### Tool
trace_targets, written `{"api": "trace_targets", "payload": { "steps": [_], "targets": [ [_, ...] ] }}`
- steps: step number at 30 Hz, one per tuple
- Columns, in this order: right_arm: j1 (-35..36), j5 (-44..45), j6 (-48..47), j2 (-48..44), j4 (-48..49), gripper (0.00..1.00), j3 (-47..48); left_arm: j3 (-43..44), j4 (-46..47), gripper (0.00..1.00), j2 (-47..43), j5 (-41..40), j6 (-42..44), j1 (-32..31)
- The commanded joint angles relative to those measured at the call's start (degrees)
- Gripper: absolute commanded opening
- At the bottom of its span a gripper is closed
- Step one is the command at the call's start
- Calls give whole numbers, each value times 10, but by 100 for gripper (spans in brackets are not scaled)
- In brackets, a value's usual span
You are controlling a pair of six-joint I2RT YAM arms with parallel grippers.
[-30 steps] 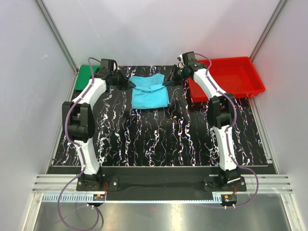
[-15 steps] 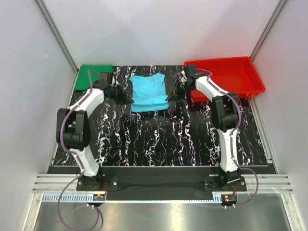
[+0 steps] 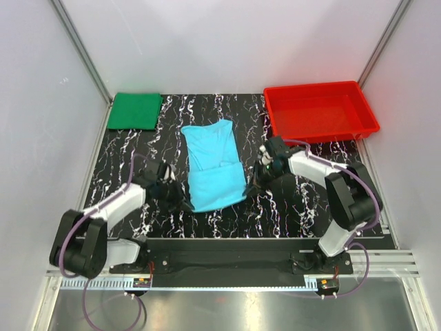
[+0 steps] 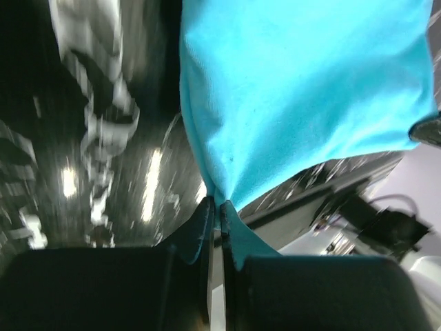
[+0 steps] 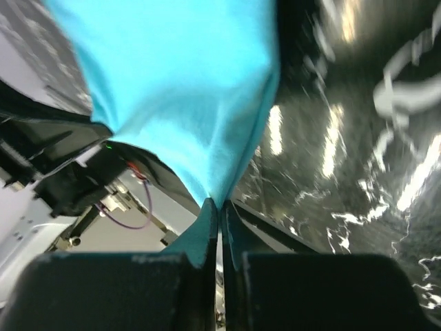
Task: Fold and stack the t-shirts
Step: Fold the tshirt
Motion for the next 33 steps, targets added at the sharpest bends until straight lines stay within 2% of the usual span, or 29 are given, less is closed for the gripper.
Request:
{"api": "trace_targets", "payload": {
  "steps": [1,5,9,14,17,20,23,26,33],
  "targets": [
    [37,12,44,-61,62,0,-77,-63,21,0,-78,-4,-48,-35],
    [85,35,87,-117,89,0,-171,-128,2,0,-168,-34,-112,-99],
    [128,58,152,-209,98,0,-245,-198,-40,0,-299,-57,-173,-158],
    [200,84,221,-295,89,0,-315,-227,-145,0,-447,-102,-284,-259],
    [225,98,250,-348,69,0,-329,-216,-187,0,-508,-110,-313,-286],
    [226,107,245,-354,54,0,-315,-193,-194,0,-496,-117,-300,-289],
    [224,113,207,-300,35,0,-266,-150,-169,0,-422,-124,-267,-287],
    [213,120,142,-224,-7,0,-180,-71,-139,0,-308,-130,-229,-273],
    [141,69,70,-126,-37,0,-43,79,-127,0,-172,-96,-106,-165]
  ]
}}
